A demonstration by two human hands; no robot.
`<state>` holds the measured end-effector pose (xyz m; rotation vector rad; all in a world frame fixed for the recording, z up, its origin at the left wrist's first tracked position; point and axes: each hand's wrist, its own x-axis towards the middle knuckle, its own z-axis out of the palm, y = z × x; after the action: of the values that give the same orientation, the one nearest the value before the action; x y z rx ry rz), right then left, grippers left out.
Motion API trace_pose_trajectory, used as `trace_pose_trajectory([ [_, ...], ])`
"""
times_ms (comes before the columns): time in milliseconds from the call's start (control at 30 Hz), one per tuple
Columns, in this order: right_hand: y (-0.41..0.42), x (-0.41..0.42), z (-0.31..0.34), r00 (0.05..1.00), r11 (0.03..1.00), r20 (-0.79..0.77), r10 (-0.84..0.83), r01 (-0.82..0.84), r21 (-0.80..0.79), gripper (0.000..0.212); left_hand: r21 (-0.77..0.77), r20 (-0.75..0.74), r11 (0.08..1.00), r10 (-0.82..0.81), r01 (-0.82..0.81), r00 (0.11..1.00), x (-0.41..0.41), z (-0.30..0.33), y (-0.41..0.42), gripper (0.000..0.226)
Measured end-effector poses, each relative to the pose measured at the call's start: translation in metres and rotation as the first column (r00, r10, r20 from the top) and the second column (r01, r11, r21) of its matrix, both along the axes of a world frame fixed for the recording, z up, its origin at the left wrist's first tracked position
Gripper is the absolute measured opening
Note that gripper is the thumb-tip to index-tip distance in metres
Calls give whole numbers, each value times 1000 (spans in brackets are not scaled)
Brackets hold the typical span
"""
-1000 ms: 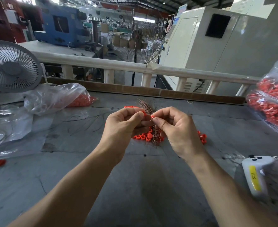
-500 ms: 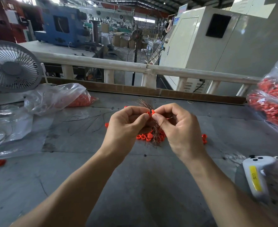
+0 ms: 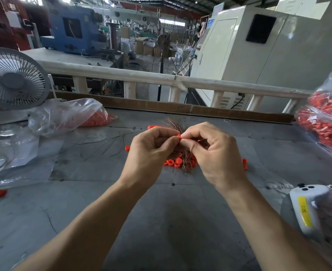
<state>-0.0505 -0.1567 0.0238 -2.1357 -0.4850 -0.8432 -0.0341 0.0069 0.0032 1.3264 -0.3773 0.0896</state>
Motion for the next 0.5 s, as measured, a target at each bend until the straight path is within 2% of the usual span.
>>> trace_pose_trajectory([
  [333, -3, 3, -1, 999, 999, 28, 35, -34, -12, 6, -35, -44, 999, -42, 41, 998, 1, -1, 1, 12],
  [500, 5, 1, -5, 998, 992, 51, -31, 37, -122, 15, -159, -219, 986, -91, 57, 971, 0, 1, 0, 13],
])
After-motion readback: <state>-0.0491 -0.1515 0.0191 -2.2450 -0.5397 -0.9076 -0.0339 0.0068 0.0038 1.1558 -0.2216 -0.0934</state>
